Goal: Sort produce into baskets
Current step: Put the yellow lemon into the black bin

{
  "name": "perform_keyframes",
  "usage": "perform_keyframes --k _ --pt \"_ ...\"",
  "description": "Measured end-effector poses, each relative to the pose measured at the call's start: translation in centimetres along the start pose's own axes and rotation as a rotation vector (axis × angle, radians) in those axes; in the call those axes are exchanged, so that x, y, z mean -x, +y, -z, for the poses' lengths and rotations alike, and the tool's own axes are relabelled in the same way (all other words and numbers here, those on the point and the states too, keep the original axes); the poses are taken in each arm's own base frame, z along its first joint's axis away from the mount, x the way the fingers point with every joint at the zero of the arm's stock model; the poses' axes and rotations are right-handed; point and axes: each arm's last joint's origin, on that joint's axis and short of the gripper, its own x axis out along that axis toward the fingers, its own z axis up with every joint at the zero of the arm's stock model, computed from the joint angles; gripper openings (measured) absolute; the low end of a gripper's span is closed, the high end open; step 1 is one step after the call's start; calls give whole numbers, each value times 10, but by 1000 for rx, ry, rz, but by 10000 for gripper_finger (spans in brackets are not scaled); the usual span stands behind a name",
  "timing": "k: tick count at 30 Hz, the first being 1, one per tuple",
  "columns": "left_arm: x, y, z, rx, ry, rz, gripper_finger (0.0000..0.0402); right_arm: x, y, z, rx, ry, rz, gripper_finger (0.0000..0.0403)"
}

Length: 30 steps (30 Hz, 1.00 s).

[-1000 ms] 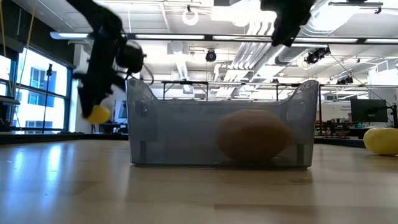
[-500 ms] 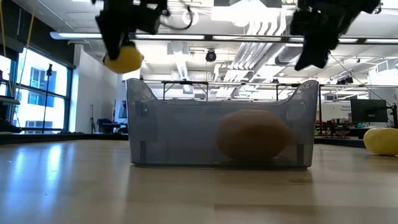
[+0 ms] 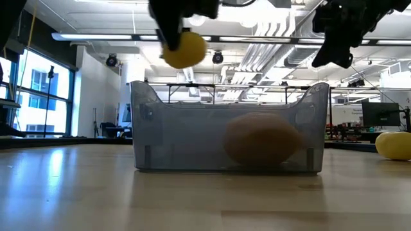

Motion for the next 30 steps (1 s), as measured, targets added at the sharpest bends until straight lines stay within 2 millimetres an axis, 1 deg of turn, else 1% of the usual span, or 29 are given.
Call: perform_keyframes --k 2,5,10,14,18,23,25,28,30 --pt "-4 -6 -8 -20 -12 -42 127 2 0 0 1 -11 9 0" --pt "-15 -14 -15 -41 -2 -60 126 4 0 1 -15 -21 14 0" --pt "-42 -23 -19 -58 57 -86 126 4 0 1 -21 -24 22 0" --pt "-63 -26 -24 -64 82 -103 126 4 -1 0 -6 -34 61 0" --pt "-82 -22 -30 -58 90 -108 126 4 -2 0 3 -36 73 0" --pt "-99 -14 -36 -30 103 -102 127 4 -2 0 13 -36 73 0" --pt "-106 -12 -38 -26 113 -99 135 4 -2 0 30 -35 73 0" --pt "-107 -10 -39 -44 105 -94 152 4 -2 1 52 -29 75 0" --pt "-106 -11 -42 -53 70 -88 166 4 -2 2 53 -20 77 0"
